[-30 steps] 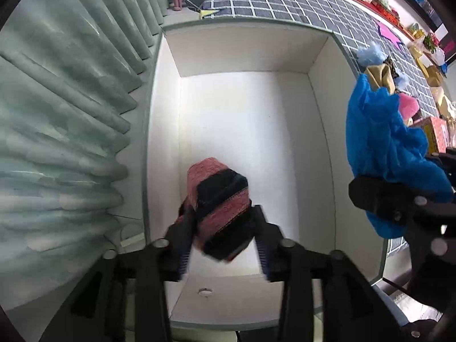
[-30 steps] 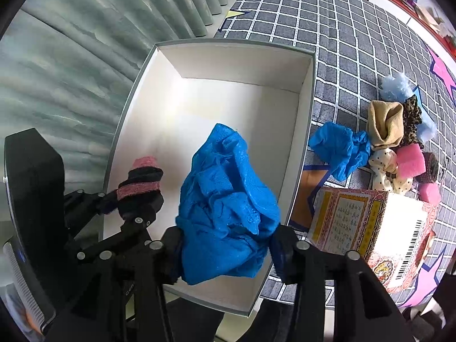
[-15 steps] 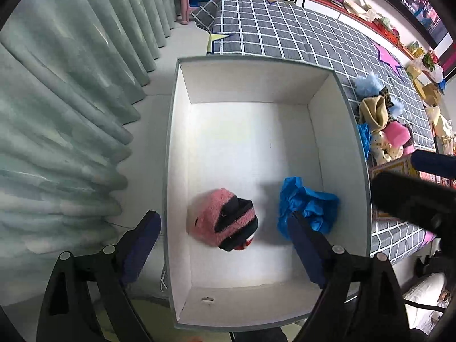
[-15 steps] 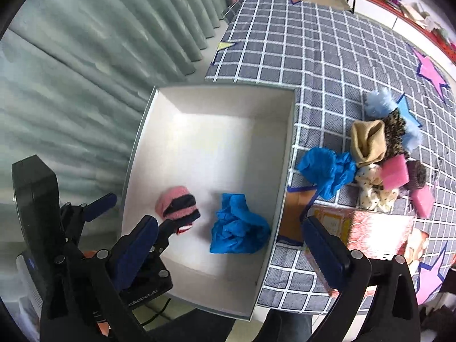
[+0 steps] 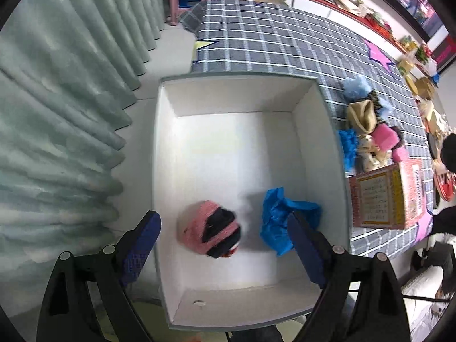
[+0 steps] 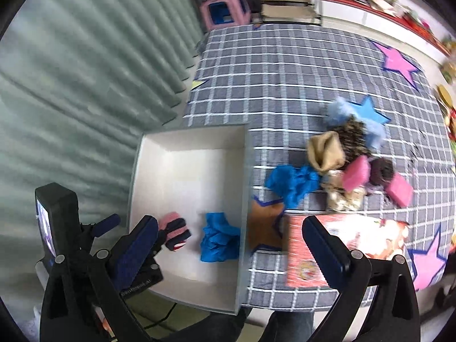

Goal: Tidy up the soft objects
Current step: 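Open both tools to drop the hat and bag into the box, then grasp the light-blue fluffy scarf with left tool while right tool grasps the pink foam block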

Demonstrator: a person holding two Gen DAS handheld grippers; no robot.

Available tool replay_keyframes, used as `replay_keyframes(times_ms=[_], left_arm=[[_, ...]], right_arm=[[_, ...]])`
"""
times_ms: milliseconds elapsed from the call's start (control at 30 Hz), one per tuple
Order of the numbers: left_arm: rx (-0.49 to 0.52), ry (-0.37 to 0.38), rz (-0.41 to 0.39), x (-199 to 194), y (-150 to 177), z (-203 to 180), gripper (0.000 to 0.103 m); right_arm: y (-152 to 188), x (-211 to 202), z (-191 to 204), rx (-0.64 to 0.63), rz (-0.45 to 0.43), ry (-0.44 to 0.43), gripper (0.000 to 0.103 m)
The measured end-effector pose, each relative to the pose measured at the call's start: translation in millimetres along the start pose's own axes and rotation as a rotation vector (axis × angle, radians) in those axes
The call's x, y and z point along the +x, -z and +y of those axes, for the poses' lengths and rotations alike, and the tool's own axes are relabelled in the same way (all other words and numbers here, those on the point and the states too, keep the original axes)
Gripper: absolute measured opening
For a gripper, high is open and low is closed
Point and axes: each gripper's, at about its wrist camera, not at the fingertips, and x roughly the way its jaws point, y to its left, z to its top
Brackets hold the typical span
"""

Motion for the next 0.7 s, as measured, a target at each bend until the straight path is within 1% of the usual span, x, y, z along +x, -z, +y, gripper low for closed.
replay_keyframes(times_ms=[67, 133, 200, 233, 333, 367, 400, 467, 500, 533, 567, 700], left_arm=[[0.006, 0.032, 0.013, -1.6, -9.0, -8.5, 0.092], [0.002, 0.075, 0.018, -7.6, -21.4, -19.0, 0.092], [0.007, 0.101, 0.007, -14.9, -32.8, -29.4, 0.093], [0.019, 0.105, 0.000, -18.6, -39.9, -36.9, 0.093], [0.073, 0.105, -0.003, -24.3, -67.2, -67.5, 0.093], [0.093, 0.109, 0.003, -23.7, -78.7, -81.3, 0.093], [0.113, 0.112, 0.009, -21.3, -90.9, -96.2, 0.094], [0.153, 0.103, 0.017, -13.1, -114.3, -123.1, 0.093], [0.176, 0.086, 0.020, -6.8, -125.8, -136.6, 0.094], [0.192, 0.076, 0.034, -1.4, -133.7, -146.2, 0.094], [0.211, 0.062, 0.052, 11.0, -149.1, -164.5, 0.094], [0.229, 0.063, 0.143, 58.2, -188.6, -214.7, 0.094]], right_arm=[[1.2, -11.9, -19.6, 0.034, -0.014, 0.006, 0.102], [2.5, -26.0, -49.1, 0.082, -0.036, 0.027, 0.102], [6.9, -37.0, -94.8, 0.159, -0.053, 0.071, 0.102], [7.8, -38.8, -109.2, 0.188, -0.054, 0.088, 0.102], [25.3, -35.3, -186.6, 0.365, -0.017, 0.162, 0.102], [30.0, -33.6, -200.4, 0.400, -0.008, 0.166, 0.102], [37.5, -30.2, -222.9, 0.456, 0.009, 0.172, 0.102], [46.1, -22.8, -251.7, 0.524, 0.042, 0.181, 0.102], [50.0, -16.5, -267.8, 0.550, 0.061, 0.184, 0.102], [53.3, -12.4, -277.9, 0.560, 0.074, 0.188, 0.102], [53.6, -8.8, -283.7, 0.562, 0.083, 0.190, 0.102], [50.9, 18.2, -308.8, 0.562, 0.135, 0.187, 0.102]])
